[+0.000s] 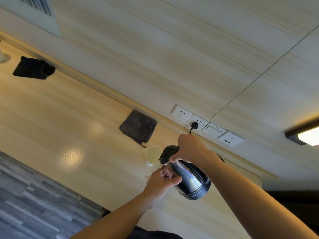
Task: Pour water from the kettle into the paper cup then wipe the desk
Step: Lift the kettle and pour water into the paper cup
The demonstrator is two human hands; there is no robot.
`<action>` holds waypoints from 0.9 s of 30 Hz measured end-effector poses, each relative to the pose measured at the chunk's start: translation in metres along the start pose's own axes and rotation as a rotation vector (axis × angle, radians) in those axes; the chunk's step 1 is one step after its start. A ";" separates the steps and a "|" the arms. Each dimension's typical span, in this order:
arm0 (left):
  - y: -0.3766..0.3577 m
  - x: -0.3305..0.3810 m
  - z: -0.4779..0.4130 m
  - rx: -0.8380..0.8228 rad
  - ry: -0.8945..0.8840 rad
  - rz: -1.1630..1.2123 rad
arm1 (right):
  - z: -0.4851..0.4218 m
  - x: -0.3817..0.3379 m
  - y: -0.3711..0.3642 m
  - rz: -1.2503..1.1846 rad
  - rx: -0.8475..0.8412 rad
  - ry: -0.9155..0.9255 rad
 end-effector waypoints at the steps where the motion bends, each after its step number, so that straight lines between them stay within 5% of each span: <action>1: 0.000 0.000 0.000 -0.002 -0.007 0.002 | 0.000 0.000 0.000 0.001 0.001 -0.001; 27: 0.003 0.001 -0.005 0.007 0.015 0.036 | 0.001 -0.008 0.012 0.037 -0.025 -0.009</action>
Point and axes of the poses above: each hand's wrist, its own z-axis away from the middle knuckle, its own y-axis out of the back of the hand, x = y × z, the point moved 3 cm from there along -z, towards the middle knuckle, and after that the axes turned 15 degrees about -x, right-handed, at the moved point
